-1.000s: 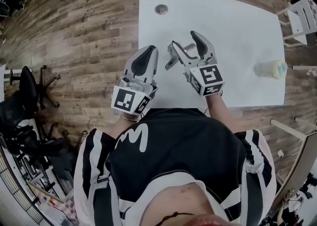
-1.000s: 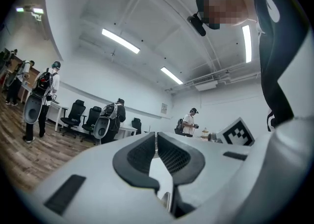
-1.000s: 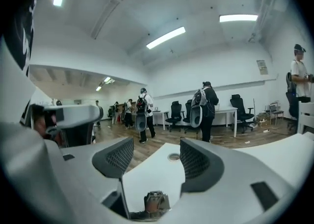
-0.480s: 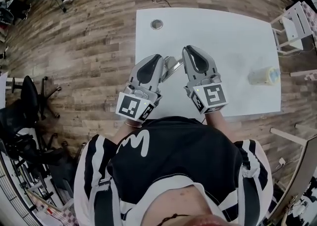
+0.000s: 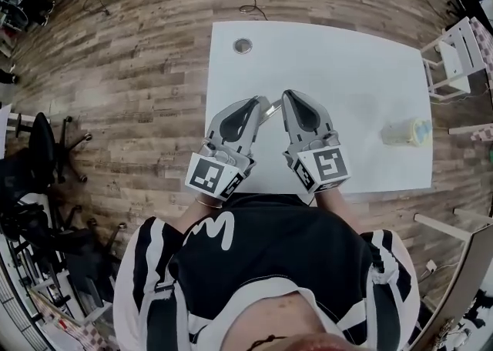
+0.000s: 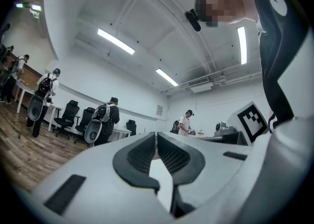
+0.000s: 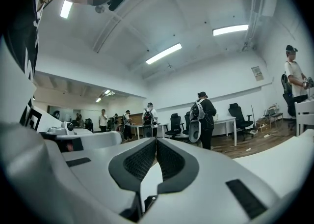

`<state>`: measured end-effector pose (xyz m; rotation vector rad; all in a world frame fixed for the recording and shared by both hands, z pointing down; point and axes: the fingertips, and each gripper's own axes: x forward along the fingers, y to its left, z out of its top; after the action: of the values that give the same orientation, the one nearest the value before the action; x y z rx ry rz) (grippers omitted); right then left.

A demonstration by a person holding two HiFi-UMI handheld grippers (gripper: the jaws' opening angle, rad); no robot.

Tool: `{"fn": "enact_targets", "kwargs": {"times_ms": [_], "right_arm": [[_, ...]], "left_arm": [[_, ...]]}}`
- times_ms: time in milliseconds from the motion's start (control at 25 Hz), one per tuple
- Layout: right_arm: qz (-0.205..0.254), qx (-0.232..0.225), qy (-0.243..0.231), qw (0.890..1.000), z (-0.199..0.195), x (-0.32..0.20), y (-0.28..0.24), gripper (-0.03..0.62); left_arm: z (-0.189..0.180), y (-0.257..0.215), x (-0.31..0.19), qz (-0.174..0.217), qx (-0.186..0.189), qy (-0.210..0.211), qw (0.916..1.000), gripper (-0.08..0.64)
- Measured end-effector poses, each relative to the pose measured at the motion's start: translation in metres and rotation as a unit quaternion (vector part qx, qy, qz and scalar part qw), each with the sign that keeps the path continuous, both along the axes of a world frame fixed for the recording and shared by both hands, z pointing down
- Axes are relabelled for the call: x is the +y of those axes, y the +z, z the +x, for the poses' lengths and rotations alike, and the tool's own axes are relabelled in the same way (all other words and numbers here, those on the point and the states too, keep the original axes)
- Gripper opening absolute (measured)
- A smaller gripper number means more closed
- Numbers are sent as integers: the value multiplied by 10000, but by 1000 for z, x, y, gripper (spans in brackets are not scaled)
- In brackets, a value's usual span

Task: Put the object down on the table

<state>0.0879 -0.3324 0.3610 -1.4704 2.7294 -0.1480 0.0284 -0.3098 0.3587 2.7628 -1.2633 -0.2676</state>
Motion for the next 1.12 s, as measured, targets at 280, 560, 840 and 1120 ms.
{"fn": "enact_targets", "kwargs": {"times_ms": [280, 560, 840, 1120], "right_arm": [[57, 37, -128, 9999, -9, 6, 5, 20], [162, 89, -200, 9996, -19, 29, -2, 20], [227, 85, -153, 9996, -38, 80, -9, 20], [171, -20, -25, 9998, -75, 159, -3, 20]], "left_arm": [[-4, 8, 10, -27, -29, -84, 10000, 15], [-11, 1, 31, 107, 20, -63, 9999, 15], [-32, -11, 82, 159, 97, -140, 9997, 15], [-70, -6, 163, 175, -33, -98, 9998, 15]]}}
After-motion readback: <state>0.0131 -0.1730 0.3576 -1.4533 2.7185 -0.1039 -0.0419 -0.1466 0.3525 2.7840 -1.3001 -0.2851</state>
